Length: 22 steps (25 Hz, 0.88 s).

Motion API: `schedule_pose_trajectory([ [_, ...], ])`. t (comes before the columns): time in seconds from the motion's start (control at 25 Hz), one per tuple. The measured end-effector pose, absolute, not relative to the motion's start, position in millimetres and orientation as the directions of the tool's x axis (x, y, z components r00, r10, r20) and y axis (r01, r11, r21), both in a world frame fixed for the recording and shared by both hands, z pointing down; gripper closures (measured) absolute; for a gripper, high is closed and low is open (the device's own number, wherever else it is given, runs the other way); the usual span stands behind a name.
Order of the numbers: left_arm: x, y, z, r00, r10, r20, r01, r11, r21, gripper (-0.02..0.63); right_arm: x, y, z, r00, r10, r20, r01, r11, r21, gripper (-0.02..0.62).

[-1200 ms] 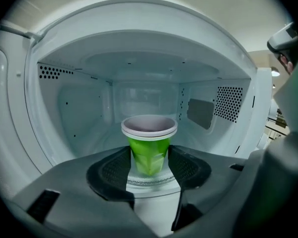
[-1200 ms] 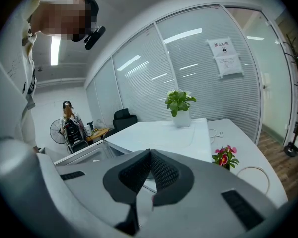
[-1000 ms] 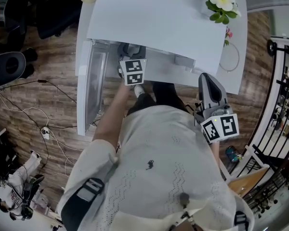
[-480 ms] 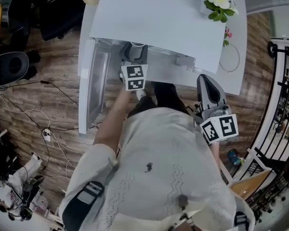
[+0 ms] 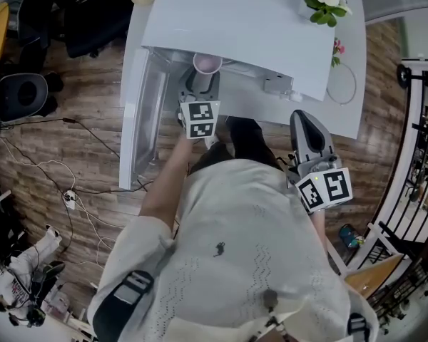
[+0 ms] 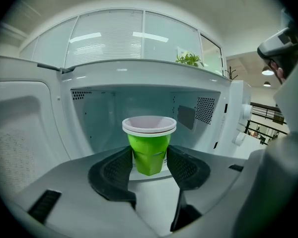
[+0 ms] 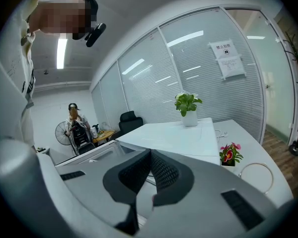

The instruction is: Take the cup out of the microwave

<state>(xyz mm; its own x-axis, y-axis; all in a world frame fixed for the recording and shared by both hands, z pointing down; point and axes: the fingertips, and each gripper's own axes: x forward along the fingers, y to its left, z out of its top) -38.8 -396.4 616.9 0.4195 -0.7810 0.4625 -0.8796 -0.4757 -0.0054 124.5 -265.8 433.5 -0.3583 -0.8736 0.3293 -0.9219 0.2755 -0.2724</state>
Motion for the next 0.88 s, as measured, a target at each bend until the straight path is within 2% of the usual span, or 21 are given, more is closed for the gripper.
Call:
schedule_pose_trajectory([
  [0.88,-69.3,-290.2,582.2,0.466,-0.774,0.429,-0.854,-0.52,-0.01,0.367,84.1,-190.6,422.8,-0.374,-0.881,0.291,-0.915,0.3,-0.269,0.586],
])
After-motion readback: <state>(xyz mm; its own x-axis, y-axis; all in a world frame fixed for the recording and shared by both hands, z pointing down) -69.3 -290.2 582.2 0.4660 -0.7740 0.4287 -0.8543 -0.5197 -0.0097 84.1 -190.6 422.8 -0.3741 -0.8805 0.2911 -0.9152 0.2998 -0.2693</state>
